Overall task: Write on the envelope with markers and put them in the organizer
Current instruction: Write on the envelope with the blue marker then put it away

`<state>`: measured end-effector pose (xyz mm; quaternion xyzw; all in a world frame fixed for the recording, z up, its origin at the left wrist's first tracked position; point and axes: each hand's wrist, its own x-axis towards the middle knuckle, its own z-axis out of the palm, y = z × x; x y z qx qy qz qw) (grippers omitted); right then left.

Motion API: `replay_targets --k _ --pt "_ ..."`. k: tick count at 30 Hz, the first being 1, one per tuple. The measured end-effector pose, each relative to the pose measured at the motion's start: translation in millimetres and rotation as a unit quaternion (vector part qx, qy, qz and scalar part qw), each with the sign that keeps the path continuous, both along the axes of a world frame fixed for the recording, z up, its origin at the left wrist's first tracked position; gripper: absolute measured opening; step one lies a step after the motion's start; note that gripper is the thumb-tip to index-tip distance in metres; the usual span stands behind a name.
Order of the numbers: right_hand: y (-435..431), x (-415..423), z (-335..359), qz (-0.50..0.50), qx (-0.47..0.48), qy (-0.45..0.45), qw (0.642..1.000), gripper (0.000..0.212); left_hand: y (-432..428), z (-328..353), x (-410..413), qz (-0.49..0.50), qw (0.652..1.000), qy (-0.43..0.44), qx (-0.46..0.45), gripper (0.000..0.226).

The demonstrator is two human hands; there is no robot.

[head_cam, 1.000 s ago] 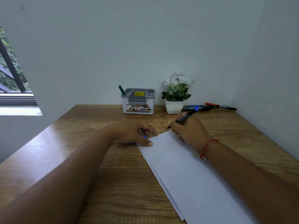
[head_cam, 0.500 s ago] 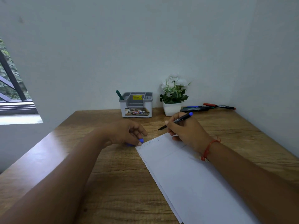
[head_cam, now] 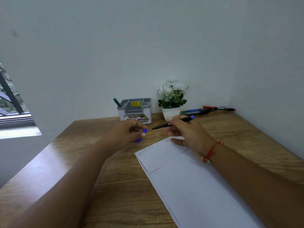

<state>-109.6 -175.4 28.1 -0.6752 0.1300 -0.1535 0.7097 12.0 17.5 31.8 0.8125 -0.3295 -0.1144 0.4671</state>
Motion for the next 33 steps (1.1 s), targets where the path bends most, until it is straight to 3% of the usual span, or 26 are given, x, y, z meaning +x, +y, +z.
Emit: replay_targets --k 20,33 --pt "-0.2 -4.3 -2.2 0.035 -0.030 -0.006 0.999 0.010 -7.8 -0.4 -11.4 0.029 0.996 -0.081 0.023 0.020" --pt "-1.1 -3.4 -9.3 0.052 -0.099 -0.031 0.993 0.019 -18.4 -0.8 -22.0 0.018 0.991 -0.128 0.027 0.012"
